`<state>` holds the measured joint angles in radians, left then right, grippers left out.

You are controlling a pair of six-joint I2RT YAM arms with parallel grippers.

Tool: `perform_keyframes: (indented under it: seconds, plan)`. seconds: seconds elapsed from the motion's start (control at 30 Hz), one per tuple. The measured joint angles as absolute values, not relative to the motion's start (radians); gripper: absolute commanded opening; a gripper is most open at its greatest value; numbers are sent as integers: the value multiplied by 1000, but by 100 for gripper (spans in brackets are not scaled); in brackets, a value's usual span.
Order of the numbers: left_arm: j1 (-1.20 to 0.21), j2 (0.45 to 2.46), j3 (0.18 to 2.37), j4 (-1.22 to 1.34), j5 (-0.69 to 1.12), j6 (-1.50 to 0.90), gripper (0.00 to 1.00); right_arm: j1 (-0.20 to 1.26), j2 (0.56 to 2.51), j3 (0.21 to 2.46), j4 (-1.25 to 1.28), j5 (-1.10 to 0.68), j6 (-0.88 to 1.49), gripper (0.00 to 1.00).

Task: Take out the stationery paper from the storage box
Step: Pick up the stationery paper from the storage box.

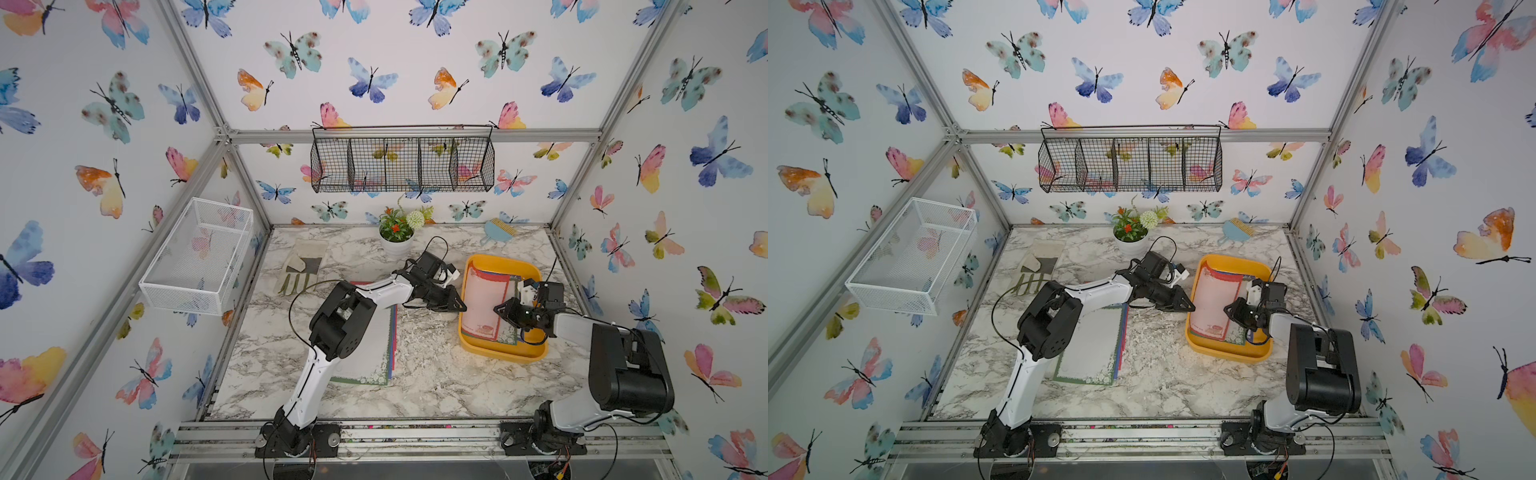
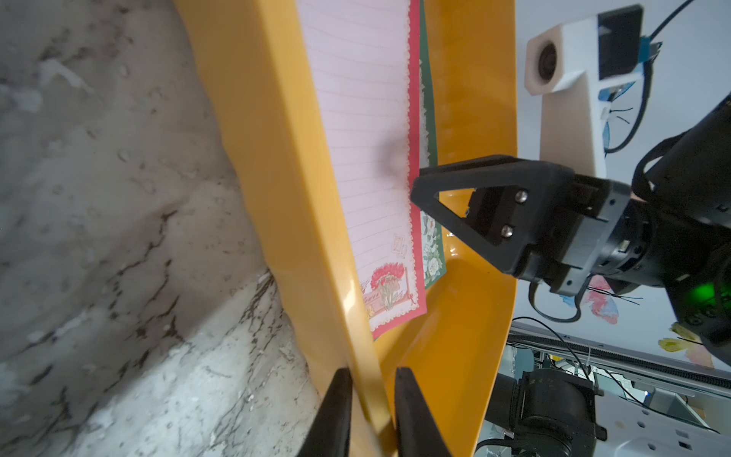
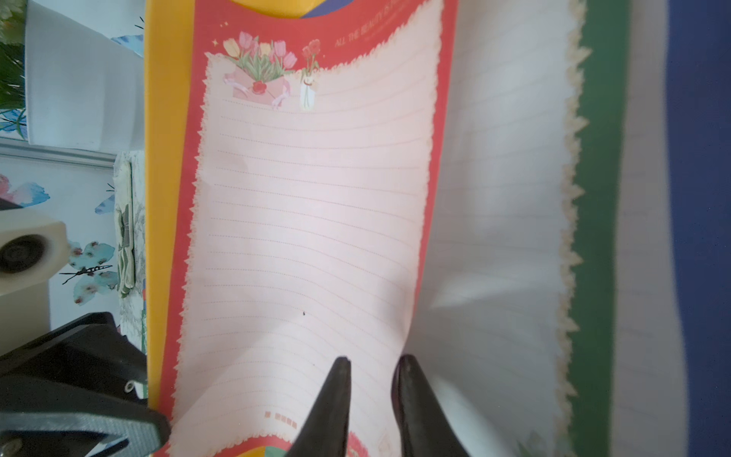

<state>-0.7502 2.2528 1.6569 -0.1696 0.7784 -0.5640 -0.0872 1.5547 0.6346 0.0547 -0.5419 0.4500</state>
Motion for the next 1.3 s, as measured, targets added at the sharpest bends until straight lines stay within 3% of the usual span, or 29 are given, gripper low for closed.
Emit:
perform_keyframes:
  seconds: [0.17,0.3,0.5,0.67,0.97,1.3]
  plan:
    - [-750,2253,1657,-168,778,-566,20,-91,1583,634,69,-542,453,25]
    - [-751,2253,1657,-165,778,-566,23,-91,1602,633,91,-548,460,16]
    - [-754,2253,1657,-178,768,-561,46,-92,1594,635,66,-534,452,2]
    - [-754,2253,1657,-184,745,-555,57,-92,1513,677,-57,-465,418,2]
    - [-711,2157,1617,-191,678,-535,59,-92,1323,839,-309,-350,346,2]
    - [-560,1871,1584,-189,568,-450,59,-60,1182,1111,-567,-251,254,2]
